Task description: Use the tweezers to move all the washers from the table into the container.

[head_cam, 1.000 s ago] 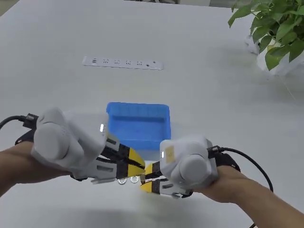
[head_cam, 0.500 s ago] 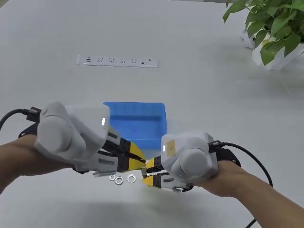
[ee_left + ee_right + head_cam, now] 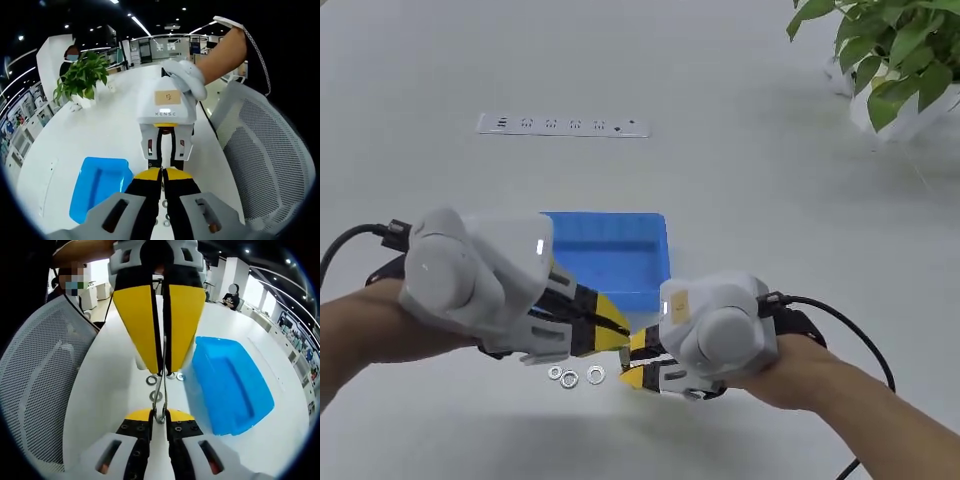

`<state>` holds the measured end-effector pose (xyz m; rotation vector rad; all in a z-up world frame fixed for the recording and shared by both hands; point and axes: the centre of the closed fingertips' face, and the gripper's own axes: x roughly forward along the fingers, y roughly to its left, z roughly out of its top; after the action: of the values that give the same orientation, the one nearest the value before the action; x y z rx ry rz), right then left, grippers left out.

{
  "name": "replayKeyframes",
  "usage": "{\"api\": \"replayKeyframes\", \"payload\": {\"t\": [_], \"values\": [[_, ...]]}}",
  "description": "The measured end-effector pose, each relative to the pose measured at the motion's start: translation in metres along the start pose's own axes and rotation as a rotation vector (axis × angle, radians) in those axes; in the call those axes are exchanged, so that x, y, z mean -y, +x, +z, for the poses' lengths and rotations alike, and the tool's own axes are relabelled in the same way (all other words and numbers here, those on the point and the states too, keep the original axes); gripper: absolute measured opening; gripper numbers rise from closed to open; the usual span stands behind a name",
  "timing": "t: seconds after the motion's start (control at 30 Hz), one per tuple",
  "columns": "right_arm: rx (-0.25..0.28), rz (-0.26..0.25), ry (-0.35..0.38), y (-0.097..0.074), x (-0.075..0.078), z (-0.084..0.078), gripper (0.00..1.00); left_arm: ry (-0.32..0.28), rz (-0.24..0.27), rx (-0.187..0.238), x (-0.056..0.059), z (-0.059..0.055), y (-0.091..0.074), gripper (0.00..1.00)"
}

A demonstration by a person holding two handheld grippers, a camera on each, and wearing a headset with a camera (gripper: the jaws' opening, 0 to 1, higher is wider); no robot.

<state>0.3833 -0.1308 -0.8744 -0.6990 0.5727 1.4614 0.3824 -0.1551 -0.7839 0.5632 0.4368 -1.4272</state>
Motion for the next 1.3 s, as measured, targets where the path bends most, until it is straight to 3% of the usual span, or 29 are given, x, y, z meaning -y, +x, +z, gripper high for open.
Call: {"api": "replayKeyframes", "payload": {"t": [0.33, 1.03, 1.3], "values": [[-0.007, 0.003, 0.017, -0.002, -0.001, -0.002, 0.15, -0.027, 0.0, 0.008, -0.005, 0.001, 0.002, 0.06], [-0.008, -0.011, 0.021, -0.004, 0.002, -0.002, 0.1, -0.021, -0.002, 0.005, -0.003, 0.003, 0.002, 0.06], [0.002, -0.03, 0.016, -0.011, 0.005, 0.006, 0.1, -0.008, 0.015, -0.001, -0.005, 0.008, -0.007, 0.06]]}}
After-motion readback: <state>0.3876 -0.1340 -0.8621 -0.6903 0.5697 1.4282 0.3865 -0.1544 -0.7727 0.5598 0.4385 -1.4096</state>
